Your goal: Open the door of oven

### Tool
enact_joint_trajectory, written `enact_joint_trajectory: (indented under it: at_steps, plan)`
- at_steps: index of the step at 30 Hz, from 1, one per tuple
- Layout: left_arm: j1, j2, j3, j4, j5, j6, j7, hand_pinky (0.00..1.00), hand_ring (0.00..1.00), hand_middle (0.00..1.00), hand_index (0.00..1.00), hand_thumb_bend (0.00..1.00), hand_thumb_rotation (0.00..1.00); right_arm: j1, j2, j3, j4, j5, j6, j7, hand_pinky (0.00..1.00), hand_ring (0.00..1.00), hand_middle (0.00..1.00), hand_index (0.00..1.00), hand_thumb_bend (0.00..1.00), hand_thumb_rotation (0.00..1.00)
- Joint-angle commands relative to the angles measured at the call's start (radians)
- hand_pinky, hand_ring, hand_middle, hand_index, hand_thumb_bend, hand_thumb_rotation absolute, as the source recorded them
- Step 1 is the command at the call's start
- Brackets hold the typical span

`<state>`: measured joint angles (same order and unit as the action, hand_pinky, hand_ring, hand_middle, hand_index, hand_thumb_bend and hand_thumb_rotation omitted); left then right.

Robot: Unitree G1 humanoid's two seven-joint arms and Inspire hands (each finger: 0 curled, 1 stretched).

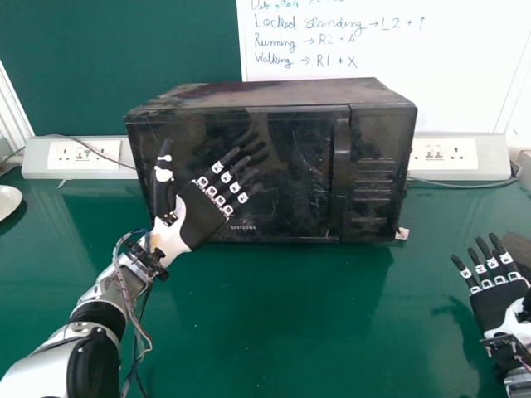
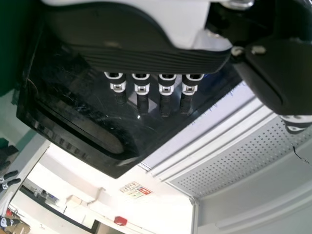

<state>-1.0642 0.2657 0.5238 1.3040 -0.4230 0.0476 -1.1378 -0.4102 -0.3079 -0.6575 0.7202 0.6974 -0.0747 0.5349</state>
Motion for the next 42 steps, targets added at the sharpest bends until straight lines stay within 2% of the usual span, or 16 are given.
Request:
enact_joint_trajectory:
  at_steps: [1, 9, 13, 17, 22, 35, 42]
  plan:
    - [-0.02, -0.003, -0.016, 0.011, 0.019, -0.003, 0.018, 0.66, 0.83, 0.9, 0.89, 1.0, 0.77, 0.032, 0.035, 0.002, 0.014, 0.008, 0.013, 0.003, 0.96, 1.0, 1.0, 1.0, 1.0, 0.98]
    - [-0.033, -0.01, -0.023, 0.02, 0.056, -0.026, 0.09, 0.68, 0.84, 0.91, 0.87, 1.0, 0.73, 0.027, 0.033, 0.002, 0.025, 0.007, 0.013, 0.008, 0.93, 1.0, 1.0, 1.0, 1.0, 0.98]
    - [-0.042, -0.015, -0.029, 0.02, 0.067, -0.021, 0.154, 0.63, 0.82, 0.89, 0.85, 1.0, 0.74, 0.023, 0.033, 0.0, 0.028, 0.009, 0.013, 0.007, 0.92, 1.0, 1.0, 1.0, 1.0, 0.98]
    - [-0.052, -0.019, -0.033, 0.021, 0.071, -0.007, 0.201, 0.6, 0.81, 0.88, 0.84, 1.0, 0.71, 0.024, 0.035, 0.002, 0.029, 0.006, 0.009, 0.009, 0.92, 1.0, 1.0, 1.0, 1.0, 0.98]
    - [-0.062, -0.022, -0.05, 0.021, 0.094, -0.017, 0.219, 0.6, 0.81, 0.89, 0.86, 0.97, 0.72, 0.023, 0.037, 0.002, 0.026, 0.008, 0.013, 0.004, 0.92, 1.0, 1.0, 1.0, 1.0, 0.98]
    - [-0.106, -0.05, -0.078, 0.02, 0.142, -0.028, 0.275, 0.61, 0.82, 0.91, 0.89, 1.0, 0.71, 0.017, 0.037, 0.0, 0.037, 0.007, 0.01, 0.01, 0.89, 1.0, 1.0, 1.0, 1.0, 0.98]
    - [-0.139, -0.069, -0.091, 0.021, 0.157, -0.024, 0.314, 0.66, 0.85, 0.92, 0.88, 1.0, 0.69, 0.013, 0.04, -0.001, 0.04, 0.01, 0.013, 0.01, 0.91, 1.0, 1.0, 1.0, 1.0, 0.97]
